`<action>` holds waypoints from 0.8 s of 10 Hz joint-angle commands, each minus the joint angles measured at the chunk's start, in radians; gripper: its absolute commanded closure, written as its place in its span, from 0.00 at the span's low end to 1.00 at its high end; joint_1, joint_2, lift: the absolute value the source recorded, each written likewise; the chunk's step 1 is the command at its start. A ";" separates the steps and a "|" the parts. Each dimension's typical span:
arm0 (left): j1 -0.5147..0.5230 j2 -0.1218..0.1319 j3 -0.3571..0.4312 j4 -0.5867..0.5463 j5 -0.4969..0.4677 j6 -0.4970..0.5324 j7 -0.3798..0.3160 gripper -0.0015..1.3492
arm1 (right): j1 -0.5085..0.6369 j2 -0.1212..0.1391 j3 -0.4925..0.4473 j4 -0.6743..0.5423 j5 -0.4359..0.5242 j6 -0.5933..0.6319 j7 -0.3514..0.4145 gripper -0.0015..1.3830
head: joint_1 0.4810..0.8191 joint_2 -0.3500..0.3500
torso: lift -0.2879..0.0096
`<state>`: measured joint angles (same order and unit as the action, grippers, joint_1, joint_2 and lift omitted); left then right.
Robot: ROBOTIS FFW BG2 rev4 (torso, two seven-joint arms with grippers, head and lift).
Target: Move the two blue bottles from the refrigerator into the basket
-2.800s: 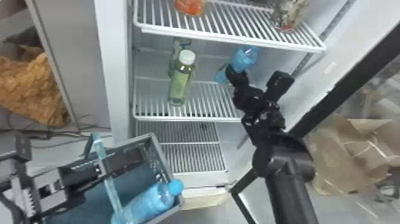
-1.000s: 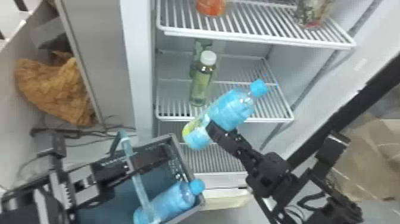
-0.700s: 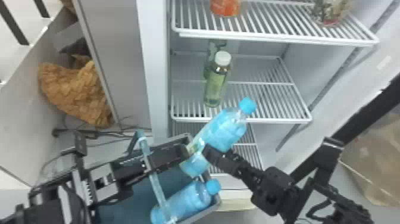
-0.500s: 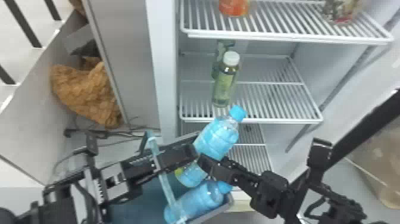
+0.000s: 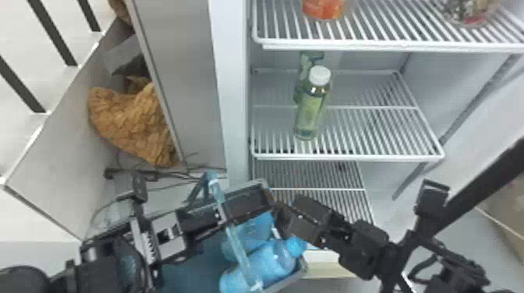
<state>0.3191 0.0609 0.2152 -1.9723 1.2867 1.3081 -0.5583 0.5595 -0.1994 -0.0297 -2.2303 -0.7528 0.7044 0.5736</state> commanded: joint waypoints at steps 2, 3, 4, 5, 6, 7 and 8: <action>0.000 0.000 -0.002 0.000 0.000 0.000 0.002 0.88 | 0.010 0.006 -0.018 0.018 -0.027 -0.054 0.006 0.12 | 0.63 0.43 | 0.24; 0.002 0.000 0.000 0.000 0.000 0.000 0.002 0.88 | 0.022 0.014 -0.040 0.025 -0.021 -0.120 0.012 0.12 | 0.63 0.42 | 0.24; 0.005 0.000 0.000 0.000 0.002 0.000 0.002 0.88 | 0.030 0.017 -0.062 0.069 -0.001 -0.194 0.025 0.12 | 0.63 0.39 | 0.24; 0.010 0.000 0.000 0.000 0.006 -0.005 0.002 0.88 | 0.052 0.015 -0.082 0.104 0.001 -0.253 0.034 0.12 | 0.63 0.36 | 0.24; 0.015 0.000 0.000 0.000 0.012 -0.010 0.002 0.88 | 0.091 0.020 -0.108 0.104 0.023 -0.295 0.034 0.11 | 0.63 0.31 | 0.24; 0.020 0.000 -0.002 0.000 0.014 -0.012 0.002 0.88 | 0.123 0.028 -0.132 0.109 0.047 -0.371 0.034 0.11 | 0.63 0.26 | 0.24; 0.024 -0.001 -0.002 0.000 0.014 -0.012 0.002 0.88 | 0.155 0.037 -0.158 0.104 0.063 -0.449 0.034 0.11 | 0.63 0.20 | 0.24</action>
<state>0.3416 0.0604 0.2135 -1.9720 1.2999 1.2961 -0.5568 0.6968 -0.1672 -0.1733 -2.1245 -0.7005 0.3004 0.6070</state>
